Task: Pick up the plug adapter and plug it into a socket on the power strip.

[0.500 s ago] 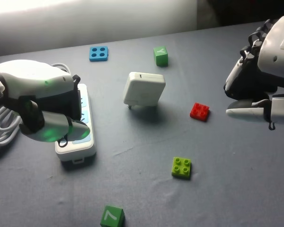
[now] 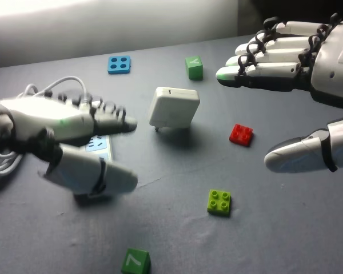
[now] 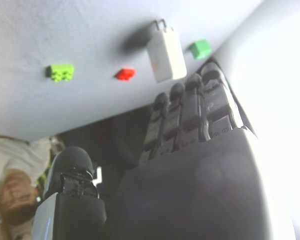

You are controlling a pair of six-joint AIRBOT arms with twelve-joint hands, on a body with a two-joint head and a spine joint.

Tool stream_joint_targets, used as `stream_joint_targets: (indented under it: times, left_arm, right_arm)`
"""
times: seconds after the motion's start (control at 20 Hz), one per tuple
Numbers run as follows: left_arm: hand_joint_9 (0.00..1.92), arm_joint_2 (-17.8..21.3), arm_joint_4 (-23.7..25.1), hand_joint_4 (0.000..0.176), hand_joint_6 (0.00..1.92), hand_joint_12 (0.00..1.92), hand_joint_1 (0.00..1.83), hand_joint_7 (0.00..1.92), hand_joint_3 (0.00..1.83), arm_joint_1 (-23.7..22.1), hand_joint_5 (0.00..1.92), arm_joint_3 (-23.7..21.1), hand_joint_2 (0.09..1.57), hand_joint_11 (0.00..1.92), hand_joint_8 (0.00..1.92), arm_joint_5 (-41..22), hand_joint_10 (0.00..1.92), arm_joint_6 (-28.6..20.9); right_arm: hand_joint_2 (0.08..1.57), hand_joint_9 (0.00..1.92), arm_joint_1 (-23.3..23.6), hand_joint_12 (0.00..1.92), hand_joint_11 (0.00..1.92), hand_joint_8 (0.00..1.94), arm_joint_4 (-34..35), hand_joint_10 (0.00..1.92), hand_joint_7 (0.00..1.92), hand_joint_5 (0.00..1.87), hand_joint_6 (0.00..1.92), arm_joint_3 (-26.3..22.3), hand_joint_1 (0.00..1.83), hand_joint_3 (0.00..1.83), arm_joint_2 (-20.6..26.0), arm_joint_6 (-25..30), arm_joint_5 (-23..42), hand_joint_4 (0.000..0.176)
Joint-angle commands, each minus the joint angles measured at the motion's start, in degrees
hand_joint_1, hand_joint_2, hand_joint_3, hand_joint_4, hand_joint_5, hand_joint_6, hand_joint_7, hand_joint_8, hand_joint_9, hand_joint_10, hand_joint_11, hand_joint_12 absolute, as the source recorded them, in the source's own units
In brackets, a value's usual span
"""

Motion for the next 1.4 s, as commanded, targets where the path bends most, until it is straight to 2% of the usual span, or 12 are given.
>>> stream_joint_targets:
  times: [0.0, 0.15, 0.2, 0.35, 0.55, 0.65, 0.8, 0.85, 1.0, 1.05, 1.2, 1.35]
  left_arm:
    - [0.02, 0.5, -0.1, 0.000, 0.01, 0.00, 0.00, 0.03, 0.01, -0.4, 0.03, 0.0, 1.18, 0.00, 0.01, -2.3, 0.01, -1.0]
    - [0.04, 0.7, 0.2, 0.000, 0.01, 0.01, 0.00, 0.06, 0.01, 0.3, 0.06, -0.4, 1.18, 0.01, 0.02, 0.2, 0.01, -2.6]
    - [0.05, 0.8, 2.1, 0.000, 0.02, 0.01, 0.00, 0.07, 0.01, 0.6, 0.06, -0.5, 1.18, 0.02, 0.02, 0.6, 0.01, -5.6]
    - [0.02, 0.6, 5.8, 0.000, 0.00, 0.00, 0.00, 0.03, 0.01, 1.1, 0.03, -0.5, 1.19, 0.00, 0.00, 2.4, 0.00, -9.9]
    - [0.01, 0.1, 6.9, 0.000, 0.00, 0.00, 0.00, 0.03, 0.01, 2.3, 0.02, -0.6, 1.19, 0.00, 0.00, 4.0, 0.00, -11.0]
    - [0.00, -0.6, 8.3, 0.000, 0.00, 0.00, 0.00, 0.01, 0.00, 2.6, 0.01, -0.1, 1.19, 0.00, 0.00, 4.3, 0.00, -12.5]
    - [0.00, -2.1, 8.9, 0.000, 0.00, 0.00, 0.00, 0.00, 0.00, 2.6, 0.01, 1.3, 1.19, 0.00, 0.00, 5.2, 0.00, -13.7]
    - [0.00, -2.6, 8.9, 0.000, 0.00, 0.00, 0.00, 0.00, 0.00, 2.8, 0.00, 1.8, 1.19, 0.00, 0.00, 5.5, 0.00, -14.2]
    - [0.02, -2.7, 12.9, 0.000, 0.01, 0.00, 0.00, 0.02, 0.00, 4.0, 0.03, 2.0, 1.19, 0.00, 0.01, 5.6, 0.01, -19.0]
    - [0.01, -2.7, 12.9, 0.000, 0.01, 0.00, 0.00, 0.02, 0.00, 4.2, 0.02, 2.0, 1.19, 0.00, 0.01, 5.6, 0.00, -19.1]
    - [0.02, -2.3, 12.9, 0.000, 0.01, 0.00, 0.00, 0.03, 0.00, 4.6, 0.03, 1.9, 1.19, 0.00, 0.01, 5.9, 0.01, -19.7]
    - [0.01, -2.0, 12.0, 0.000, 0.00, 0.00, 0.00, 0.02, 0.00, 4.5, 0.02, 1.1, 1.19, 0.00, 0.00, 7.3, 0.00, -20.5]
  right_arm:
    - [1.05, 0.20, 0.8, 0.65, 0.00, 0.00, 0.0, 0.00, 0.22, 0.21, 0.00, 0.3, 0.03, 0.00, 0.0, 0.1, 5.4, 0.000]
    - [1.05, 0.23, 1.3, 0.70, 0.00, 0.00, -2.1, 0.01, 0.24, 0.22, 0.00, 3.6, 0.13, 0.00, -2.5, 4.7, 5.1, 0.000]
    - [1.05, 0.23, 2.6, 0.70, 0.00, 0.00, -2.1, 0.01, 0.25, 0.22, 0.00, 5.2, 0.17, 0.00, -4.1, 6.7, 3.0, 0.000]
    - [1.07, 0.24, 6.8, 0.75, 0.00, 0.00, -2.1, 0.00, 0.26, 0.23, 0.00, 10.4, 0.44, 0.00, -9.3, 8.7, -1.4, 0.000]
    - [1.08, 0.25, 11.6, 0.77, 0.00, 0.01, -2.1, 0.00, 0.26, 0.24, 0.01, 18.6, 0.77, 0.00, -17.7, 14.9, -9.1, 0.000]
    - [1.11, 0.24, 13.1, 0.75, 0.00, 0.00, -2.0, 0.00, 0.23, 0.22, 0.00, 21.5, 0.89, 0.00, -21.3, 15.1, -11.5, 0.000]
    - [1.24, 0.27, 14.0, 0.71, 0.00, 0.01, -2.0, 0.01, 0.25, 0.23, 0.01, 23.1, 0.91, 0.01, -24.9, 19.5, -16.9, 0.000]
    - [1.24, 0.29, 14.0, 0.77, 0.00, 0.01, -2.0, 0.01, 0.27, 0.26, 0.01, 23.1, 0.93, 0.01, -26.3, 19.9, -18.1, 0.000]
    - [1.26, 0.25, 13.9, 0.70, 0.00, 0.00, -2.0, 0.00, 0.22, 0.21, 0.00, 23.2, 0.94, 0.00, -28.7, 23.0, -23.0, 0.000]
    - [1.23, 0.30, 13.9, 0.79, 0.00, 0.01, -2.0, 0.02, 0.27, 0.25, 0.01, 23.2, 1.01, 0.00, -29.2, 23.6, -23.6, 0.000]
    - [1.29, 0.25, 14.0, 0.63, 0.00, 0.00, -2.0, 0.00, 0.23, 0.22, 0.00, 24.0, 0.94, 0.01, -30.5, 28.6, -25.1, 0.000]
    - [1.29, 0.26, 13.2, 0.68, 0.00, 0.00, -2.0, 0.00, 0.23, 0.19, 0.00, 25.5, 0.94, 0.00, -32.6, 32.4, -26.7, 0.000]
